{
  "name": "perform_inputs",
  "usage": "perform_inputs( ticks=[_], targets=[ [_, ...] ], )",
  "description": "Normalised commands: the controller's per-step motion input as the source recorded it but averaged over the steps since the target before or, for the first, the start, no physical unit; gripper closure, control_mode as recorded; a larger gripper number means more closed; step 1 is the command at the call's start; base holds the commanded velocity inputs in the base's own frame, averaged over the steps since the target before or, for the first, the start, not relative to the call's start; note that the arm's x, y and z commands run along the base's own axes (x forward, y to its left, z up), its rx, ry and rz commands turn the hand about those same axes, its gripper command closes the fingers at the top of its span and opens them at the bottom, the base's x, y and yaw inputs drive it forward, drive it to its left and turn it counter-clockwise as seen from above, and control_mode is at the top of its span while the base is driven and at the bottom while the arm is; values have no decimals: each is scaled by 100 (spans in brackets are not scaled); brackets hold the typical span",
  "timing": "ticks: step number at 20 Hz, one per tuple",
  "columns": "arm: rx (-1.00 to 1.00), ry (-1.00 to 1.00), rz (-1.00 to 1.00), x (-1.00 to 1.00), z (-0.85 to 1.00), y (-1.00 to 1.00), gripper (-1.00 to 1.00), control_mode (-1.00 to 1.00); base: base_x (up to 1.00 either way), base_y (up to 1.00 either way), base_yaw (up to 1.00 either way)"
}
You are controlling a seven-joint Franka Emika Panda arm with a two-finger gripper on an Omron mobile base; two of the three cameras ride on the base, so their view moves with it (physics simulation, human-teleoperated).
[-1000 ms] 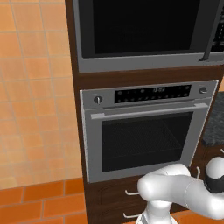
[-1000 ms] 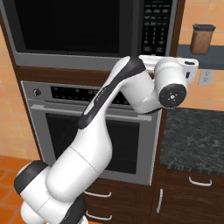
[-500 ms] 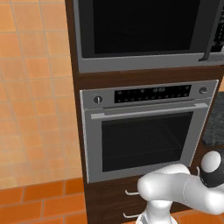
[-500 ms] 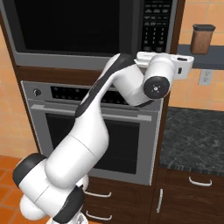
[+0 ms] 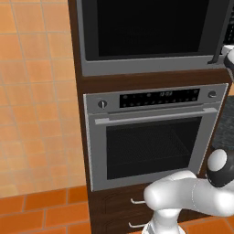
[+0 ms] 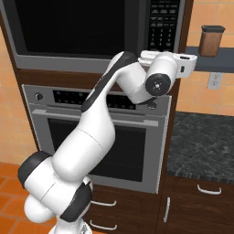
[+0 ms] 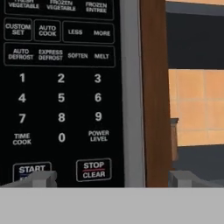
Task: Open the microwave, place the bowl with waffle inside the microwave, then close the microwave door and turn it on.
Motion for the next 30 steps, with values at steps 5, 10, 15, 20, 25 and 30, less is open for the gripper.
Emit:
perform_inputs(
  ticks=[5,10,15,20,25,30],
  targets=[
    [-2,0,0,14,0,13,-100,-100,0,0,0],
    [-3,0,0,10,-1,12,-100,-100,0,0,0],
    [-1,0,0,2,0,0,-100,-100,0,0,0],
    [0,0,0,31,0,0,-100,-100,0,0,0],
    [0,0,0,26,0,0,-100,-100,0,0,0],
    [-1,4,0,3,0,8,-100,-100,0,0,0]
  ],
)
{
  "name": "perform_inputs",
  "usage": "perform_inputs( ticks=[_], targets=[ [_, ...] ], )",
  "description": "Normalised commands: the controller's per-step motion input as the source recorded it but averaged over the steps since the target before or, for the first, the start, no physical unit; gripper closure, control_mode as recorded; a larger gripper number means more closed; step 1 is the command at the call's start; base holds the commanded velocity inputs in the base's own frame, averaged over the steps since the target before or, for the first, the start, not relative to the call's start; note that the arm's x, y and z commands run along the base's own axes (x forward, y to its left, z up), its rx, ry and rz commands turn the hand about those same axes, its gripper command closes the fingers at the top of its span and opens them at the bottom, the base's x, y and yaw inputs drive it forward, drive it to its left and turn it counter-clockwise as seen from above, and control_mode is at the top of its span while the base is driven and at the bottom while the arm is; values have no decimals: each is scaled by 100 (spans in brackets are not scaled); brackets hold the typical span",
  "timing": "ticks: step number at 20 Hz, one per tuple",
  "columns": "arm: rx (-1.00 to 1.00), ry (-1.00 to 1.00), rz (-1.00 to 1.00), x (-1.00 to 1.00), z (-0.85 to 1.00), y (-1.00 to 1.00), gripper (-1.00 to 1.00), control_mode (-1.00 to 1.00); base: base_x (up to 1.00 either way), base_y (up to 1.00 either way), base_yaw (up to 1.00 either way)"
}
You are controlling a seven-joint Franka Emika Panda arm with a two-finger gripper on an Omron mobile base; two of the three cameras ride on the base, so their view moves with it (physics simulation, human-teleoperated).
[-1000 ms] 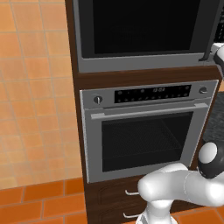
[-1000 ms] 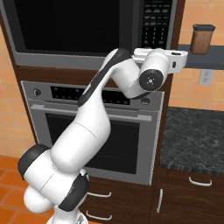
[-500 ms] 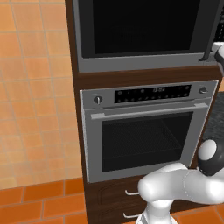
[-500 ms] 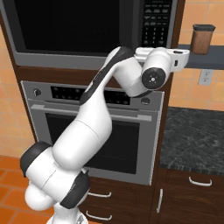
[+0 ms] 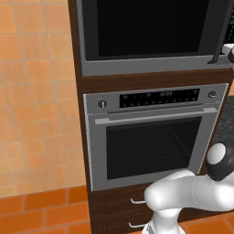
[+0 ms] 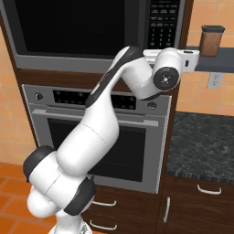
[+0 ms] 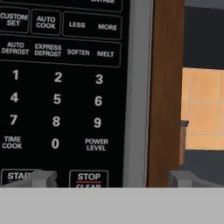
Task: Open the microwave, place the bowl with waffle inside the microwave, then close the microwave door and turn it on.
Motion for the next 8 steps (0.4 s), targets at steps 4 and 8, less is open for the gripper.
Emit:
perform_inputs(
  ticks=[4,8],
  targets=[
    [-4,0,0,-31,7,0,-100,-100,0,0,0],
    [-3,0,0,-34,29,0,-100,-100,0,0,0]
  ],
)
